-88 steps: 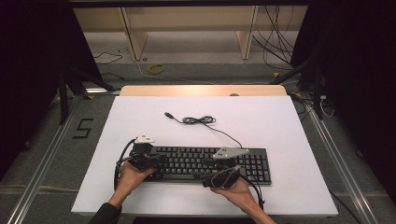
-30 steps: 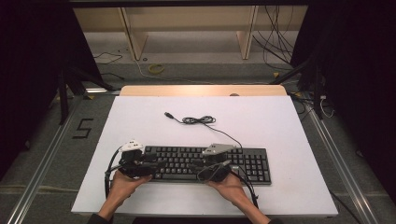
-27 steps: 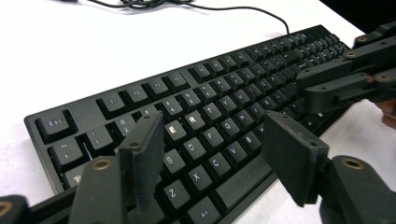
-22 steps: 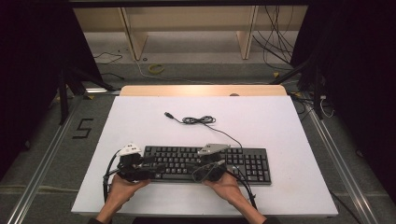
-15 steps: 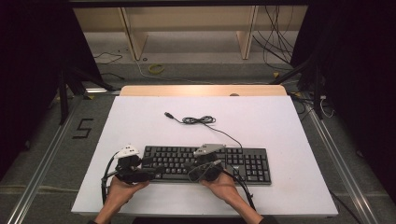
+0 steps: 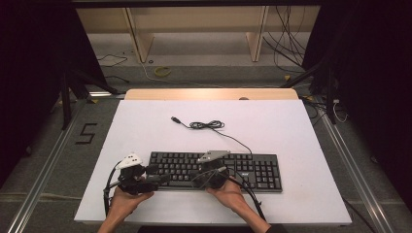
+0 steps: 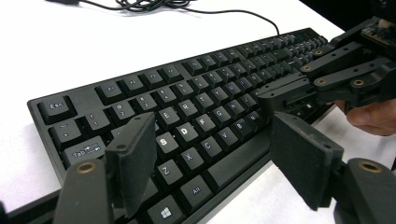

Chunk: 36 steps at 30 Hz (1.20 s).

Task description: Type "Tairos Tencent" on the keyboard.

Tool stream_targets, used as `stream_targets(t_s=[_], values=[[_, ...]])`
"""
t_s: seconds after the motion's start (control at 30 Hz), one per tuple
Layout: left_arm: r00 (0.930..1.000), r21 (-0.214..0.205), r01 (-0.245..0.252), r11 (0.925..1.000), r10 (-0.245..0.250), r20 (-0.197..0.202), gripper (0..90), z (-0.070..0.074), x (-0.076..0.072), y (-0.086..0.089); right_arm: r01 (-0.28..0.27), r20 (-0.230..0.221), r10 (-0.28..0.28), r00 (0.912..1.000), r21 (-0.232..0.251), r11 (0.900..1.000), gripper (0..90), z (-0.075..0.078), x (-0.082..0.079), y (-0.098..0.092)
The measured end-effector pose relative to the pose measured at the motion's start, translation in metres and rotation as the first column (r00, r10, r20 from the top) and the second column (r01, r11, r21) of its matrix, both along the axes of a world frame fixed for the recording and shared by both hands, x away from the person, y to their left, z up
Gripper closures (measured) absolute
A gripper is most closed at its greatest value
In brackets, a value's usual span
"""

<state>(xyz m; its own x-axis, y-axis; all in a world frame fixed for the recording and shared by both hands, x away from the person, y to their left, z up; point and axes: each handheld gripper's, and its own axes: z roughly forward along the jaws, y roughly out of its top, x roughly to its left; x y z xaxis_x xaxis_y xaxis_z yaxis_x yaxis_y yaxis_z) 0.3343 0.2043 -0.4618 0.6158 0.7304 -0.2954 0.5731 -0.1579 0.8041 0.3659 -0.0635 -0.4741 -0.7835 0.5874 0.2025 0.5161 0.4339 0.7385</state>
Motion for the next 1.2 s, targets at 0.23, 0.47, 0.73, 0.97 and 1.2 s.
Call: stream_targets(t_s=[0.23,0.47,0.73,0.97,1.2], values=[[0.9998,-0.007,-0.003,1.0,0.003,0.021,30.7,0.0005,-0.0029,0.0002,0.001,-0.004,-0.001,1.0,-0.015,0.9999,90.0,-0.0032,0.0015,0.0022],[0.9996,-0.006,0.0,1.0,0.0,0.028,30.4,0.0006,-0.0047,-0.0004,0.002,-0.009,-0.003,1.0,-0.027,0.9996,90.0,-0.0057,0.0026,0.0036],[0.9997,-0.004,0.002,1.0,-0.002,0.026,30.3,0.0004,-0.0049,-0.0008,0.002,-0.01,-0.002,0.9999,-0.029,0.9996,90.0,-0.0066,0.0027,0.0039],[0.9997,-0.002,0.0,1.0,0.0,0.026,30.3,0.0002,-0.0046,-0.0005,0.007,-0.001,-0.007,1.0,-0.054,0.9985,90.0,-0.0091,0.0012,0.006],[0.9996,0.001,-0.001,1.0,0.001,0.029,30.3,-0.0001,-0.0041,0.0004,0.008,0.0,-0.008,1.0,-0.053,0.9986,90.0,-0.0091,0.001,0.006]])
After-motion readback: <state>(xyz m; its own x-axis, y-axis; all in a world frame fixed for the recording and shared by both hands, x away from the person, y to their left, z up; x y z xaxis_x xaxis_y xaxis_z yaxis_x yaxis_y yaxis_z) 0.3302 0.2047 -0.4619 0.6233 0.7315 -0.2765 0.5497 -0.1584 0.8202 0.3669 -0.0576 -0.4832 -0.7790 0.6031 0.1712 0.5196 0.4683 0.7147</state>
